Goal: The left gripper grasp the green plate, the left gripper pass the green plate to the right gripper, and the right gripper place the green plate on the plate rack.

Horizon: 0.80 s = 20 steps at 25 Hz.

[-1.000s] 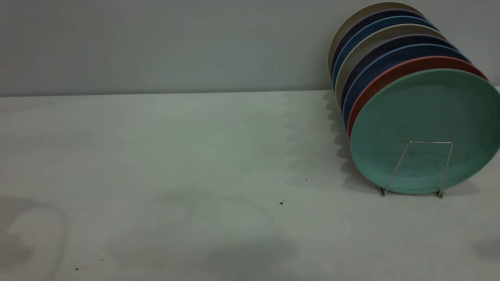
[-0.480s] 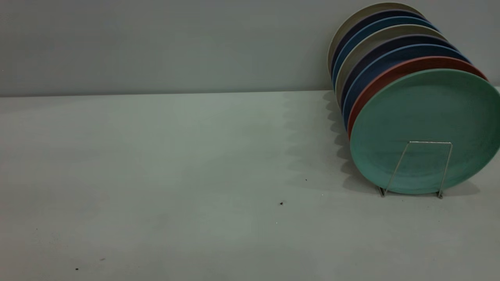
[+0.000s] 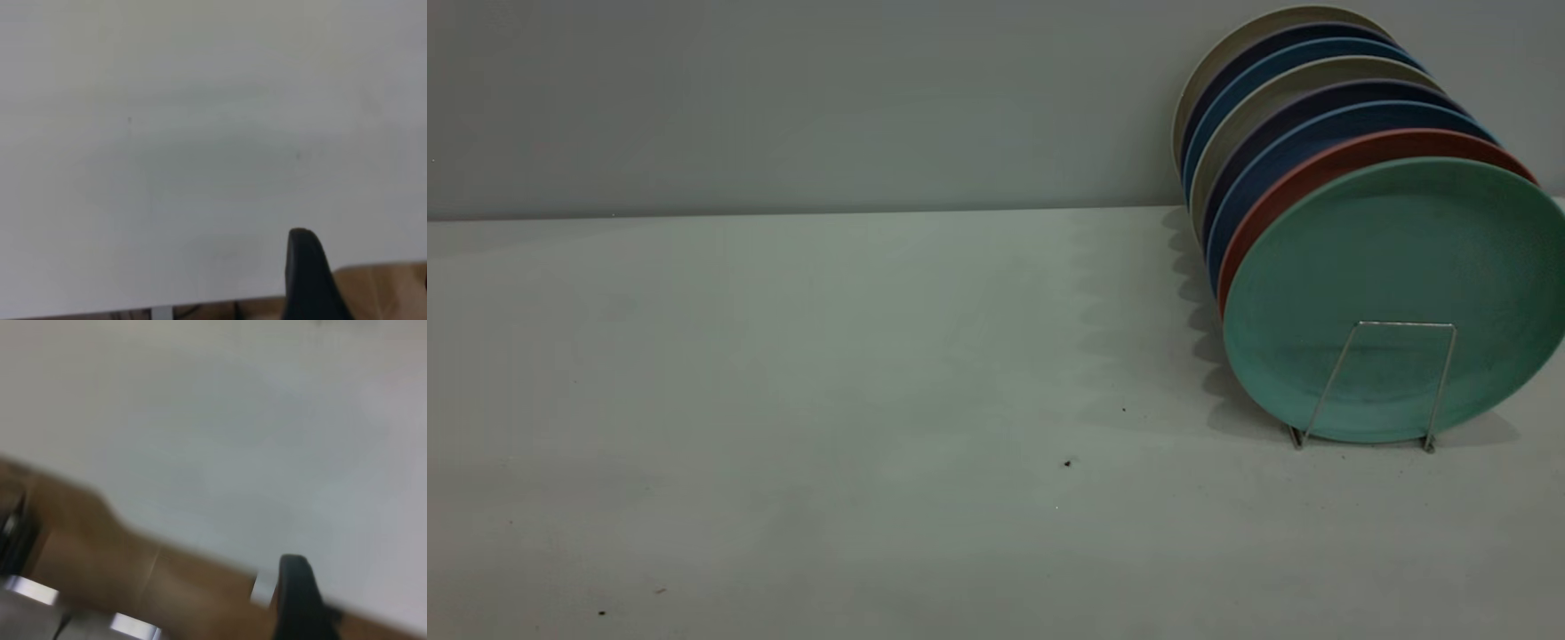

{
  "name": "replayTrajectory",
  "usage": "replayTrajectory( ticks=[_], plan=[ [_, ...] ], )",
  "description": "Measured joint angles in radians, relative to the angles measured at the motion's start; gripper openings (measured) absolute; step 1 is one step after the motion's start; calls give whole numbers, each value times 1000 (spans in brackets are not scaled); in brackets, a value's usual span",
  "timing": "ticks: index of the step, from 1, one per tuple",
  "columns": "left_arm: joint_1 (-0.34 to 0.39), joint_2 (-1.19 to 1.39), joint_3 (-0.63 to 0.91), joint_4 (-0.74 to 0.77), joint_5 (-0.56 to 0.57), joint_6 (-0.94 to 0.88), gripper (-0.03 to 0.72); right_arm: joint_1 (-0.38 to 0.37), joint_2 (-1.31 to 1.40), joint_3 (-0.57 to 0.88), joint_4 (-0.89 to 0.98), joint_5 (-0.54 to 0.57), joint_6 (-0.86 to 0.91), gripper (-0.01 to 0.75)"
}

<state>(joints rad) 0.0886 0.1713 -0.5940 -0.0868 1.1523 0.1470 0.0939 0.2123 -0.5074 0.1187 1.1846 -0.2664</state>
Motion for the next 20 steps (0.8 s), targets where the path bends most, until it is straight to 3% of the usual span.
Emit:
replayTrajectory(
  ticks=[4, 10, 20],
  plan=[
    [-37, -63, 95, 0, -19, 34, 446, 7, -103, 28, -56, -35, 10, 468],
    [-93, -127, 105, 0, -18, 35, 446, 7, -135, 29, -95, -44, 63, 461],
    [-93, -135, 107, 5, -18, -37, 446, 7, -135, 30, -119, -44, 123, 461]
  ],
)
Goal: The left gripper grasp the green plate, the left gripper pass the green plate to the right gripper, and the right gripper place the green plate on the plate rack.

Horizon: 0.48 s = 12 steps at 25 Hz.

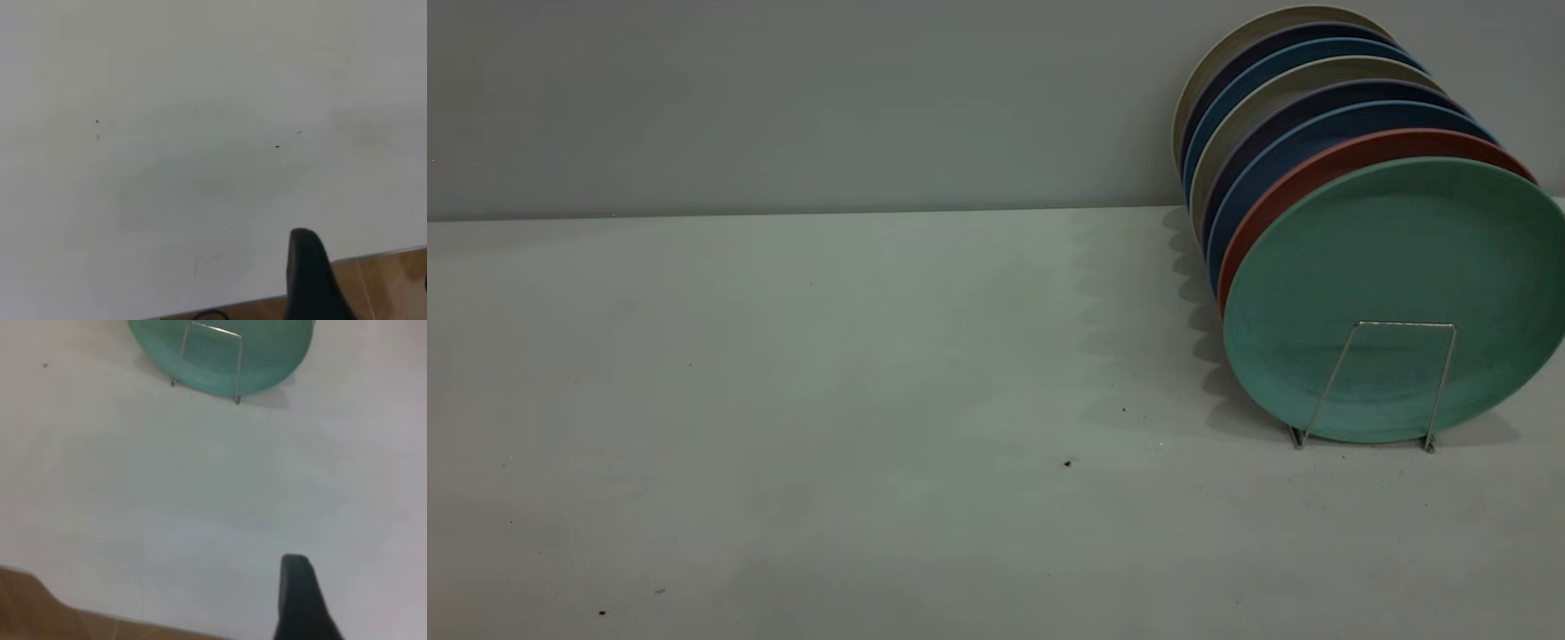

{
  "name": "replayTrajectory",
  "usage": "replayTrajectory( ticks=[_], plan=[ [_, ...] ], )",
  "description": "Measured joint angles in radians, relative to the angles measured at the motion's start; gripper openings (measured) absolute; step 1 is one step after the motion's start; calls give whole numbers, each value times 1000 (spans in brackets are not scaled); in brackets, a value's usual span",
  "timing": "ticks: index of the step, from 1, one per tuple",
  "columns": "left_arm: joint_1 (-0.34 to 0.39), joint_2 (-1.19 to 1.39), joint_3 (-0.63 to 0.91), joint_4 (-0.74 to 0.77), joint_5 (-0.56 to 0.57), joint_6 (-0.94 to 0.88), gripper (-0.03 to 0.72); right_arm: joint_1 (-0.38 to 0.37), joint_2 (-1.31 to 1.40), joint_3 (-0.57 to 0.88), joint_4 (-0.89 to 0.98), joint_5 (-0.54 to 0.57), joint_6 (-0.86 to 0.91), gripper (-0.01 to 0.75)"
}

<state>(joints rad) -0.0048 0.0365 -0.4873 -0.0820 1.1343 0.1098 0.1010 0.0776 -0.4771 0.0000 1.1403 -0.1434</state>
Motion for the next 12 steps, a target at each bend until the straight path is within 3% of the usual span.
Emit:
replayTrajectory(
  ticks=[12],
  plan=[
    [0, -11, 0, 0, 0, -4, 446, 0, -15, 0, 0, -1, 6, 461]
  ],
)
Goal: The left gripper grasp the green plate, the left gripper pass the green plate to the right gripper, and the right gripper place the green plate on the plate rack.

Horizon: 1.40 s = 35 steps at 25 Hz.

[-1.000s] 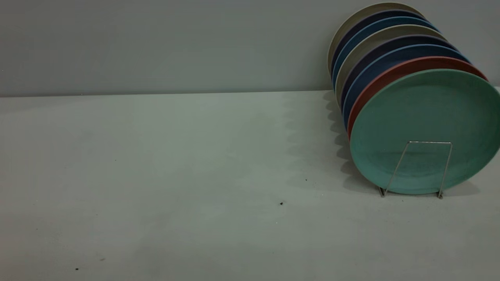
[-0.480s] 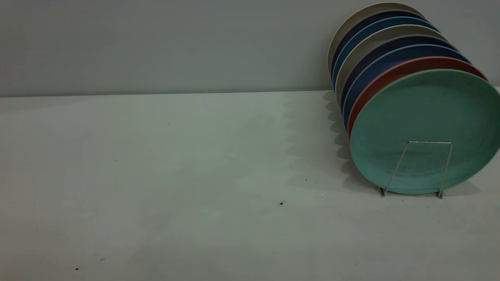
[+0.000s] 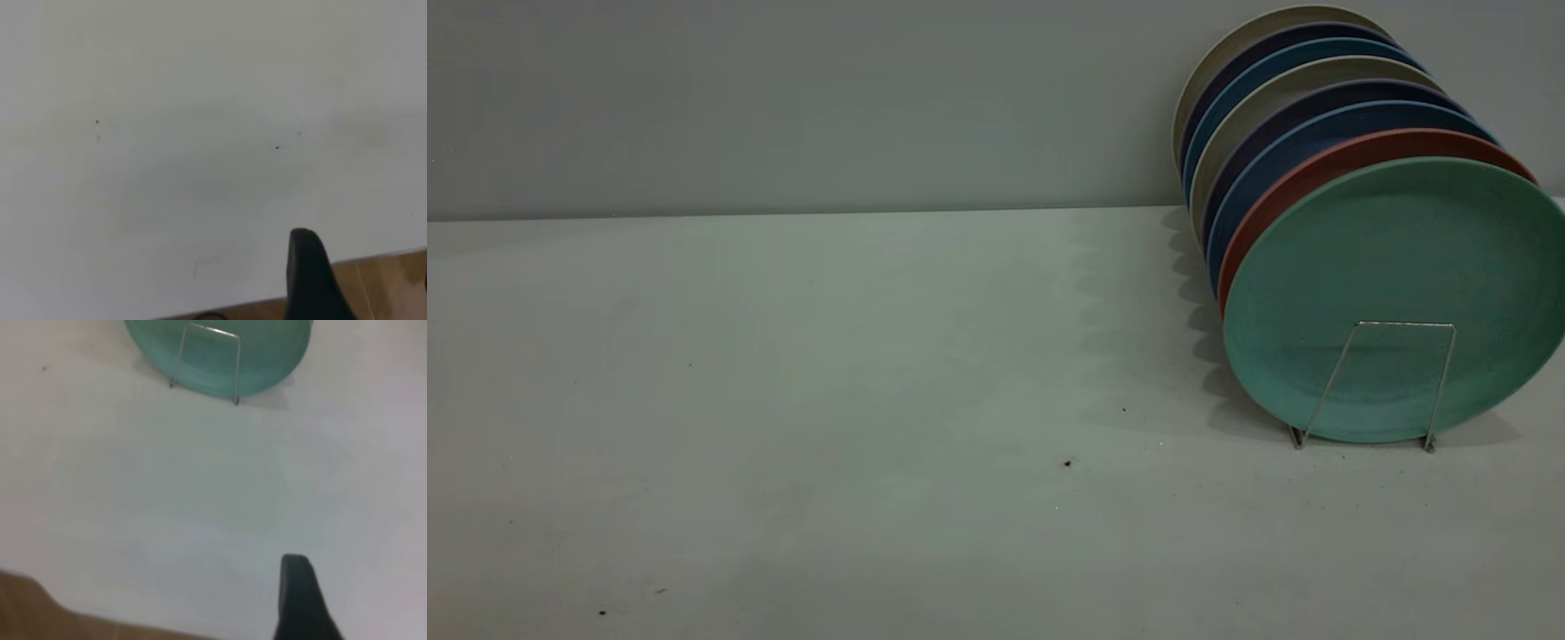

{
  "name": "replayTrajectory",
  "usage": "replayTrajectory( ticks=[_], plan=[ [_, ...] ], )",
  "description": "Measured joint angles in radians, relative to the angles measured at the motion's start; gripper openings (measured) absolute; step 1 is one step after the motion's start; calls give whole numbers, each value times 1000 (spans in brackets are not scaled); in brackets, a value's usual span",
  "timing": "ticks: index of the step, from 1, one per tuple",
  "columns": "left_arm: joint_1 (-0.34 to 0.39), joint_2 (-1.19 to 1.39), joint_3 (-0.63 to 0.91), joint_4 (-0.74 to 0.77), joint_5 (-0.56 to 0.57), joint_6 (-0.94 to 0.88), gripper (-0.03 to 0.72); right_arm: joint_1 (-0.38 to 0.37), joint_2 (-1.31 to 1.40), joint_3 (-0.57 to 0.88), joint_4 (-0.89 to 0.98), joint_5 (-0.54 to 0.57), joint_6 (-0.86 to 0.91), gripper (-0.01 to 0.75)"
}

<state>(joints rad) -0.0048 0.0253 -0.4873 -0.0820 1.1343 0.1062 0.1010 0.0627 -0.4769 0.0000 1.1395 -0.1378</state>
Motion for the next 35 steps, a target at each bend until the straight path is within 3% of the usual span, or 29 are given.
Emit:
replayTrajectory(
  ticks=[35],
  plan=[
    [0, -48, 0, 0, 0, -1, 445, -7, -80, 3, 17, 1, 32, 461]
  ],
)
